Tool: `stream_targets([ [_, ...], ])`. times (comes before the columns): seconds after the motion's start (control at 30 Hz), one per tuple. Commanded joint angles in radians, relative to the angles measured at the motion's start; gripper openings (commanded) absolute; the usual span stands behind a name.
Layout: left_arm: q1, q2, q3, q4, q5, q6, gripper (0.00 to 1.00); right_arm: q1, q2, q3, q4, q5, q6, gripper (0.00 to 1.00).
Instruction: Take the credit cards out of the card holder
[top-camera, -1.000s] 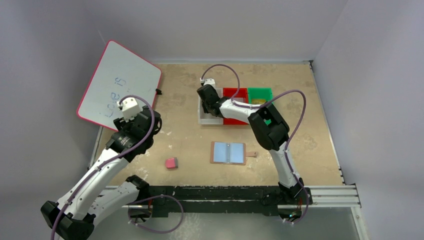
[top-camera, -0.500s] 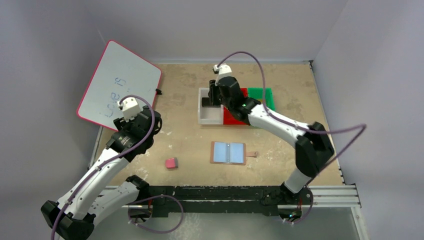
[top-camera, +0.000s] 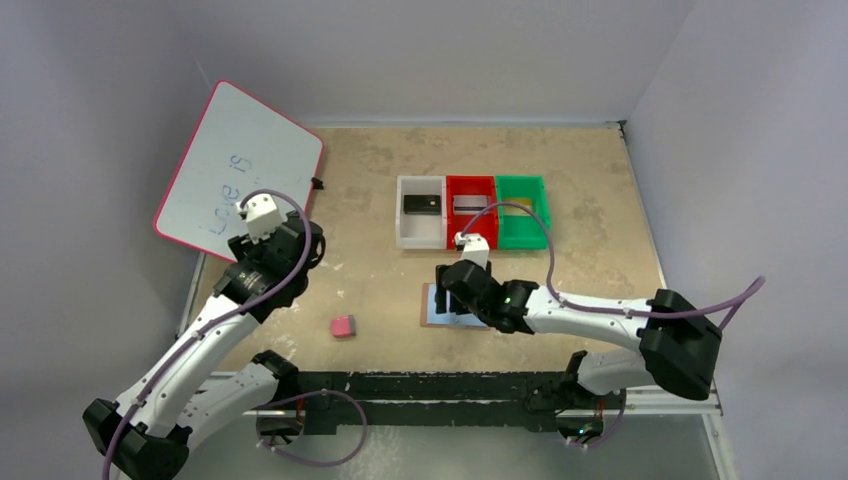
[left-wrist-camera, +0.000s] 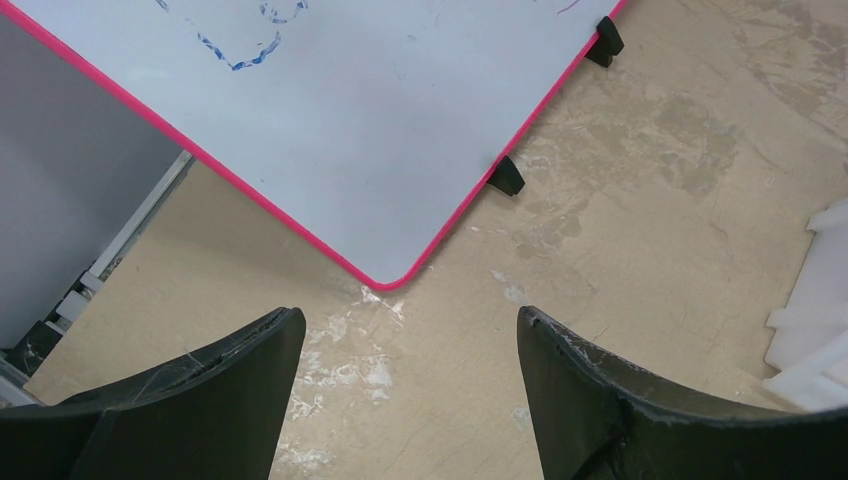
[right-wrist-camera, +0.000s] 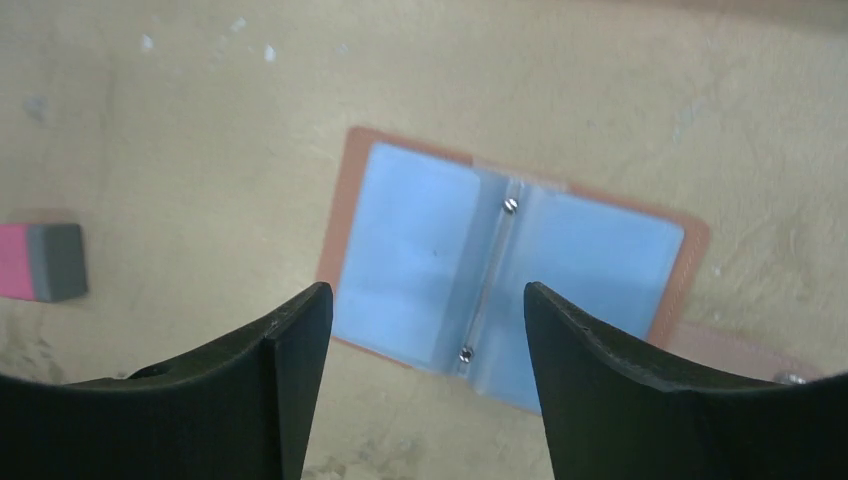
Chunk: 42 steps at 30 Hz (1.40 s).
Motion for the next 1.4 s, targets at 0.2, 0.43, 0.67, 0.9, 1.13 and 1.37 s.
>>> stream_targets([
  [0.2, 0.005, 0.025, 0.010, 0.016, -0.020, 0.011, 0.78, 0.058, 0.137, 0.040, -0.161, 0.145, 0.259, 0.83],
  [0.43, 0.005, 0.032, 0.011, 0.015, -0.017, 0.013, 0.77, 0.073, 0.344, 0.094, -0.135, 0.129, 0.248, 0.82],
  [0.67, 0.005, 0.042, 0.011, 0.018, -0.010, 0.017, 0.77, 0.124, 0.426, 0.129, -0.200, 0.167, 0.282, 0.69],
  [0.9, 0.005, 0.052, 0.011, 0.024, -0.003, 0.024, 0.77, 0.139, 0.318, 0.228, -0.376, 0.297, 0.297, 0.82],
  [1.13, 0.005, 0.063, 0.020, 0.033, -0.019, 0.007, 0.77, 0.139, 0.159, 0.392, -0.663, 0.585, 0.423, 1.00],
  [1.37, 0.004, 0.053, 0.007, 0.058, -0.110, -0.046, 0.82, 0.139, 0.110, 0.464, -0.913, 0.912, 0.592, 1.00],
])
